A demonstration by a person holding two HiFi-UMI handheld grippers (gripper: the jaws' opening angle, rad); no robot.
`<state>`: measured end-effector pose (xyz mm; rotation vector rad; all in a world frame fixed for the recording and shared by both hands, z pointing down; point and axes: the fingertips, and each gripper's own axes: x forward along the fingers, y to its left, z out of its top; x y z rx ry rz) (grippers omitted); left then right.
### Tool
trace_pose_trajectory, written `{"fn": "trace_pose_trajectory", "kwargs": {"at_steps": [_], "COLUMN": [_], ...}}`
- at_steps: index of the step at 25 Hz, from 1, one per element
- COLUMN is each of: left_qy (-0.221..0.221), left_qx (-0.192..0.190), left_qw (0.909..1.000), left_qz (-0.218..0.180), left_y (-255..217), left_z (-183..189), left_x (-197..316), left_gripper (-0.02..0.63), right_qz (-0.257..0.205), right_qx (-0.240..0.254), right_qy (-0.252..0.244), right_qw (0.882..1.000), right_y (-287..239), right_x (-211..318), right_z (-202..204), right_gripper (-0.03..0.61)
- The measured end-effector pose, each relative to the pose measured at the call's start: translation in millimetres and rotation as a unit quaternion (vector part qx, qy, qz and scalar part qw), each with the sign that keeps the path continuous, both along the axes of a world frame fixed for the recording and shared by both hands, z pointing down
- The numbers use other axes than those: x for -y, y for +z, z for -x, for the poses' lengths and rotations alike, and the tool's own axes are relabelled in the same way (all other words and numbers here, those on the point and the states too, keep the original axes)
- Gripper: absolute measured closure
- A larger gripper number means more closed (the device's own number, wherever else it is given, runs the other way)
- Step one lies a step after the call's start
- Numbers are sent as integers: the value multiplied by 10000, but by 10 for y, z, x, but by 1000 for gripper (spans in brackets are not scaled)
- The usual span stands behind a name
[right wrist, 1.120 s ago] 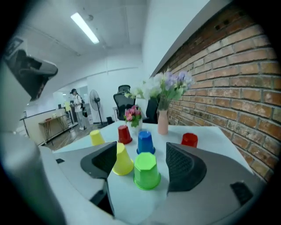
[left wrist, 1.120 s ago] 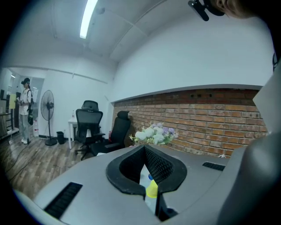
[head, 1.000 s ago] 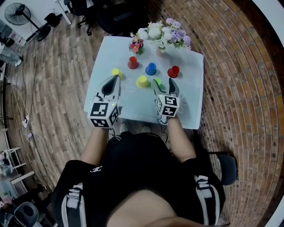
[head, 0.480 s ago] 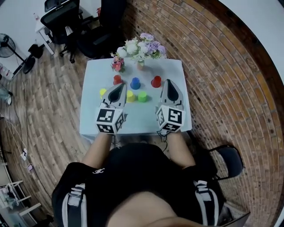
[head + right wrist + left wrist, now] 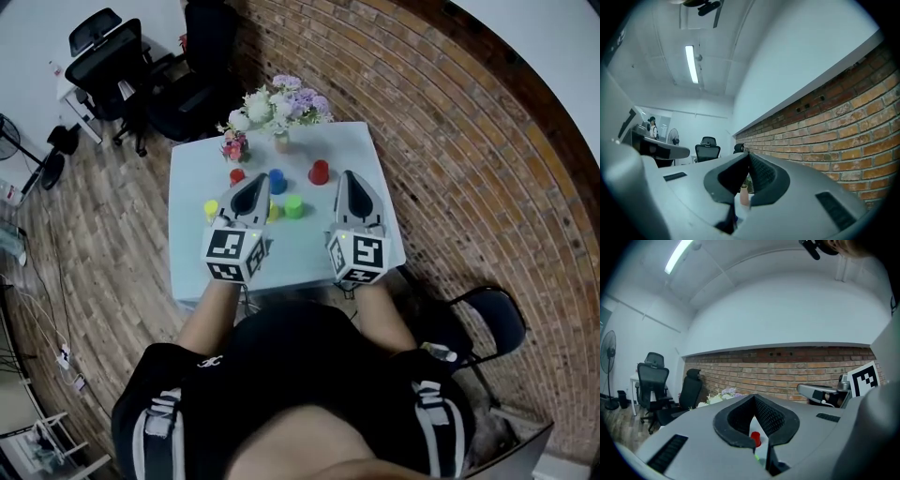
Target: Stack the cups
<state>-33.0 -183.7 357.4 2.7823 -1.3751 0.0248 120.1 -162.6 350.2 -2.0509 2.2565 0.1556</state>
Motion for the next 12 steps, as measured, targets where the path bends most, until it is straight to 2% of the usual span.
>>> {"fn": "trace_pose_trajectory", "kwargs": {"at_steps": [3,7,8,10,12], "left_qy": [13,-39,-68,-132,-188], "left_qx": [8,0,-5,0,27], "left_qw": [10000,10000,10000,9999,9997], "left_qz": [17,26,36,86,155], "left_y": [15,28,40,74,116], "left_z": [-8,-10,-3,17,28], "left_x": [-17,-24,-25,-25,-22], "left_gripper": [611,611,611,611,611], "right_qz": [-67,-157,-114,51,240], "right_qx": [93,229,263,190,59], "right_qy": [70,-308,-396,-408,-337], "right_qw": [9999,9991,9988,9990,9991], "right_y": [-26,-70,-40,73,220], "right_x": [-7,128,196,360,536], "right_z": [-45,-43,-47,-73,-109], "right_gripper": [567,308,271,242,239]}}
